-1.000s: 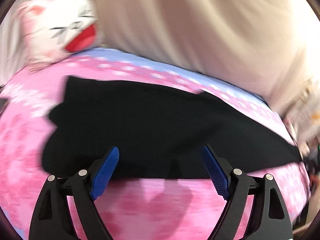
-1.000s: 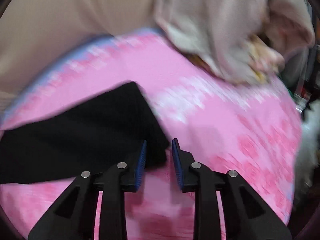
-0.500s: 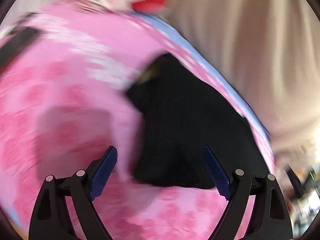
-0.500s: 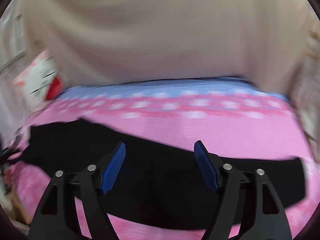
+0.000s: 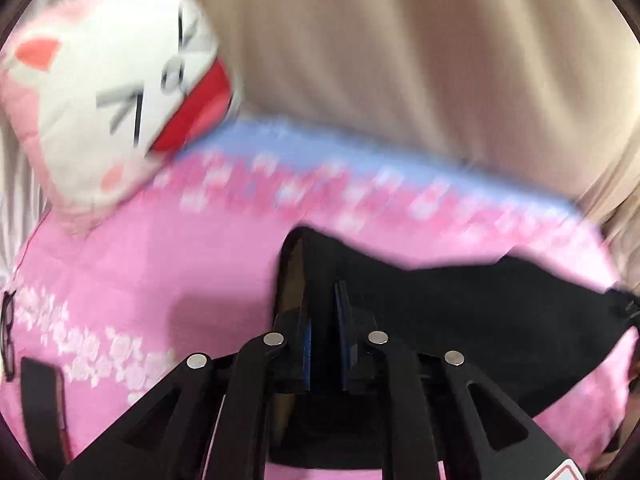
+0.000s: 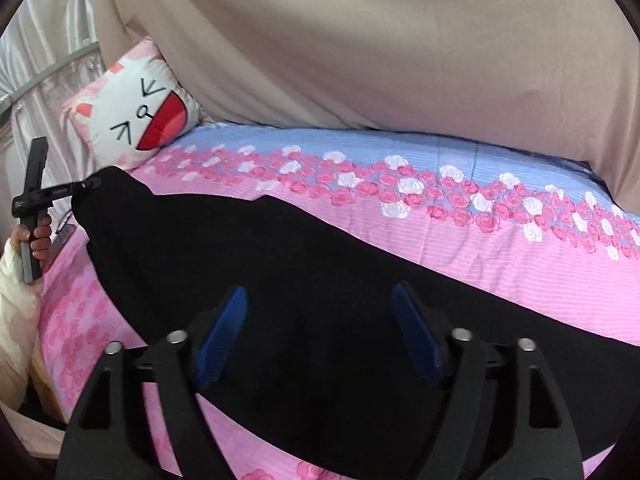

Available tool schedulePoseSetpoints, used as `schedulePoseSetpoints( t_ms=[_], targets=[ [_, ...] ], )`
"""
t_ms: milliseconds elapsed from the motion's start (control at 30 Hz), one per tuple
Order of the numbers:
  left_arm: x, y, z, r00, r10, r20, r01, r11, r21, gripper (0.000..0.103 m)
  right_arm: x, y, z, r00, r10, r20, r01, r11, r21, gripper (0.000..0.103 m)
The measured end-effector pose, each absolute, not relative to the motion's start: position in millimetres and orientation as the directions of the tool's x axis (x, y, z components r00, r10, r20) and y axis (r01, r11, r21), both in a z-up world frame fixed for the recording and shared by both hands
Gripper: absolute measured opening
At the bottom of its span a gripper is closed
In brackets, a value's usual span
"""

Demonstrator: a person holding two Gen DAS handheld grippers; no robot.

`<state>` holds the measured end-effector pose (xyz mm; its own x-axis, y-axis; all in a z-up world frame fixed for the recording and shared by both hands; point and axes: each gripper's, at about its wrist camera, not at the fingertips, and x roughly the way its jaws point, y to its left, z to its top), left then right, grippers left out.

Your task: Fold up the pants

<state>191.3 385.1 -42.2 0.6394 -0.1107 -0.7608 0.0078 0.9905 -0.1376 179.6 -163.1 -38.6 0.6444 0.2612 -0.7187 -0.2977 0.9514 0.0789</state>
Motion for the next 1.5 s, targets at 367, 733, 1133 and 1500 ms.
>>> schedulePoseSetpoints(
  t_ms=[367, 733, 1133, 1500],
  targets=[
    [102, 423, -38, 0.661, 0.129, -0.739, -0.268, 0.961, -0.072, 0.066, 224, -94, -52, 0.56, 0.409, -0.72, -0.479, 0.869, 0.121, 0.079],
    [153, 325, -98, 0.513, 0.145, -0.846, -0.205, 0.978, 0.044, 0.093, 346, -15, -114, 0.416, 0.427, -0.803, -0.499, 0.845, 0.191, 0.042],
    [121, 354, -60, 0.561, 0.057, -0.826, -0.292, 0.947, -0.133, 0.092, 308, -86, -57, 0.564, 0.463, -0.684, -0.43, 0.871, 0.236, 0.042],
    [172, 389, -83, 0.445, 0.28, -0.851, -0.548, 0.837, -0.011, 0.097, 255, -123, -82, 0.561, 0.381, -0.735, -0.367, 0.91, 0.192, 0.05]
  ],
)
